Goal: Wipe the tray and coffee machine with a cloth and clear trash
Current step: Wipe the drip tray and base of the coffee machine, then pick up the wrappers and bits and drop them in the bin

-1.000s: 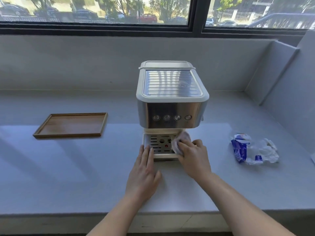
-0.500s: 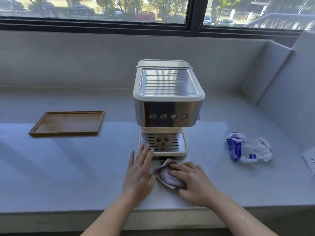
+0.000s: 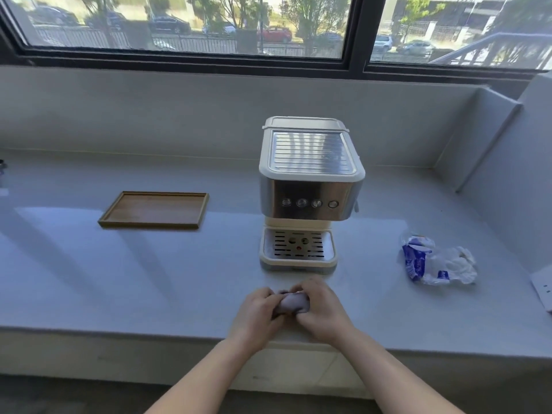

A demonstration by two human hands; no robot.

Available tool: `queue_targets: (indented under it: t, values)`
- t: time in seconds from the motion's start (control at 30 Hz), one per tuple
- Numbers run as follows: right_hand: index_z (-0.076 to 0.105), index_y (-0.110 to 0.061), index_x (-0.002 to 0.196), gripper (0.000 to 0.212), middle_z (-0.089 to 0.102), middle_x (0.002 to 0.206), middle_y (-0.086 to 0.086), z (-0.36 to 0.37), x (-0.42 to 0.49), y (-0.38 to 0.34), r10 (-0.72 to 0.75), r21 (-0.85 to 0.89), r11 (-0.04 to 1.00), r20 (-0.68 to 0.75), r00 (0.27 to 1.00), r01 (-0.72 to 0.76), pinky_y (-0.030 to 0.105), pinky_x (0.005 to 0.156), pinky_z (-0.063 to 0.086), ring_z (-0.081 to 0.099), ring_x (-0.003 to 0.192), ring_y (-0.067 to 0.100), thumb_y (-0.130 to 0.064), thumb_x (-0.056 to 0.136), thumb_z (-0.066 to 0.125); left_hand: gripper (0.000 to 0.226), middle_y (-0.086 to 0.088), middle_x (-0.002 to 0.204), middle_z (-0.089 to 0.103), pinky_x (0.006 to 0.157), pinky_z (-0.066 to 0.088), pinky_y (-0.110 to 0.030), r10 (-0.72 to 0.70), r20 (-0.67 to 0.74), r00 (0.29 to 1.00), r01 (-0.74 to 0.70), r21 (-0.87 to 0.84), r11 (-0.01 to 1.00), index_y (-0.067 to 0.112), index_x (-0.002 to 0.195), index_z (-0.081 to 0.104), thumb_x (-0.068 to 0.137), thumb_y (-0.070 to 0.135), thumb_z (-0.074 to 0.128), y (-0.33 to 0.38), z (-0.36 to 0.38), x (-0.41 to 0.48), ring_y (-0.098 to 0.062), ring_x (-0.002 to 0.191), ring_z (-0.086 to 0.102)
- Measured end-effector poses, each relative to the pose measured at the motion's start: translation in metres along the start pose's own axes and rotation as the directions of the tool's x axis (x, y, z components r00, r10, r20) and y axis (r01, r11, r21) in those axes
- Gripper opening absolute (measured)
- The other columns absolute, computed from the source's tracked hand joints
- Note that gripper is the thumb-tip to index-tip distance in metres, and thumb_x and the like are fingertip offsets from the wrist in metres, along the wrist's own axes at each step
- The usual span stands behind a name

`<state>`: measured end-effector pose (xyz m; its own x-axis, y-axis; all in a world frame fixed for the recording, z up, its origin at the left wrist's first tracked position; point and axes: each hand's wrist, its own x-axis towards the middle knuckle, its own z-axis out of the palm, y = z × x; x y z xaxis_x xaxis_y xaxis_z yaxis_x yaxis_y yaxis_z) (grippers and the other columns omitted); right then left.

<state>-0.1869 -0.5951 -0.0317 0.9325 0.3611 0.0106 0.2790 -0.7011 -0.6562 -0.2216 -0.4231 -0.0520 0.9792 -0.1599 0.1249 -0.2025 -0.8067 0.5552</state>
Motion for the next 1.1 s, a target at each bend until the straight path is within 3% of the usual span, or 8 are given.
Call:
queue_targets:
  t: [0.1, 0.3, 0.5, 0.67, 0.87, 0.97, 1.1]
  values:
    - [0.065, -0.019, 0.097, 0.025, 0.059, 0.096, -0.003, 0.009, 0.012, -0.028, -0.101, -0.007, 0.995, -0.006, 0.995, 0.101, 0.021, 0.076, 0.045, 0.057, 0.091, 0.012, -0.016, 0.072, 0.067, 0.022, -0.007, 0.085, 0.058, 0.067, 0.036, -0.032, -0.05, -0.038, 0.998, 0.051, 0.017, 0.999, 0.018, 0.103, 0.071, 0.081, 0.018, 0.066, -0.012, -0.03, -0.008, -0.027, 0.084, 0.055]
    - [0.063, -0.017, 0.101, 0.029, 0.053, 0.097, -0.007, 0.023, 0.046, -0.088, -0.208, -0.007, 0.978, 0.015, 0.978, 0.208, 0.017, 0.071, 0.038, 0.051, 0.088, 0.008, -0.013, 0.073, 0.07, 0.022, -0.01, 0.079, 0.059, 0.065, 0.037, -0.034, -0.004, -0.121, 0.993, 0.016, 0.092, 0.996, 0.012, 0.101, 0.071, 0.079, 0.011, 0.07, -0.047, -0.095, -0.015, -0.031, 0.077, 0.055]
    - [0.064, -0.017, 0.106, 0.032, 0.058, 0.109, 0.0, 0.053, 0.092, -0.152, -0.241, -0.011, 0.97, 0.053, 0.969, 0.241, 0.033, 0.077, 0.048, 0.059, 0.094, 0.02, -0.01, 0.075, 0.068, 0.033, -0.007, 0.079, 0.062, 0.062, 0.044, -0.037, -0.041, -0.182, 0.982, 0.074, 0.177, 0.981, 0.016, 0.113, 0.07, 0.08, 0.011, 0.072, -0.097, -0.152, -0.017, -0.029, 0.078, 0.057]
    - [0.063, -0.016, 0.111, 0.034, 0.055, 0.113, 0.002, 0.09, 0.124, -0.185, -0.254, -0.039, 0.965, 0.099, 0.962, 0.259, 0.031, 0.076, 0.047, 0.059, 0.095, 0.024, -0.009, 0.078, 0.065, 0.029, -0.007, 0.079, 0.062, 0.058, 0.045, -0.04, -0.11, -0.169, 0.98, 0.146, 0.221, 0.964, 0.015, 0.109, 0.071, 0.08, 0.013, 0.072, -0.139, -0.183, -0.019, -0.03, 0.079, 0.058]
    - [0.063, -0.007, 0.11, 0.032, 0.056, 0.109, 0.012, 0.136, 0.147, -0.204, -0.294, -0.09, 0.947, 0.156, 0.943, 0.31, 0.04, 0.081, 0.047, 0.056, 0.097, 0.031, -0.005, 0.077, 0.063, 0.031, -0.007, 0.065, 0.058, 0.047, 0.043, -0.037, -0.131, -0.117, 0.984, 0.16, 0.296, 0.942, 0.01, 0.091, 0.073, 0.062, 0.003, 0.084, -0.182, -0.197, -0.022, -0.03, 0.058, 0.056]
    - [0.06, -0.007, 0.115, 0.039, 0.054, 0.114, 0.014, 0.155, 0.154, -0.208, -0.248, -0.181, 0.941, 0.212, 0.945, 0.287, 0.042, 0.086, 0.044, 0.052, 0.103, 0.034, -0.005, 0.076, 0.062, 0.033, -0.008, 0.068, 0.061, 0.053, 0.048, -0.041, -0.181, -0.09, 0.979, 0.201, 0.335, 0.921, 0.01, 0.093, 0.073, 0.062, 0.003, 0.084, -0.201, -0.192, -0.023, -0.031, 0.062, 0.058]
    - [0.051, -0.016, 0.124, 0.048, 0.051, 0.123, 0.009, 0.173, 0.154, -0.206, -0.116, -0.315, 0.927, 0.279, 0.953, 0.205, 0.041, 0.088, 0.042, 0.047, 0.112, 0.032, -0.013, 0.077, 0.059, 0.038, -0.01, 0.095, 0.063, 0.074, 0.048, -0.042, -0.281, -0.007, 0.96, 0.27, 0.302, 0.914, 0.013, 0.116, 0.066, 0.078, 0.015, 0.069, -0.214, -0.18, -0.026, -0.033, 0.089, 0.058]
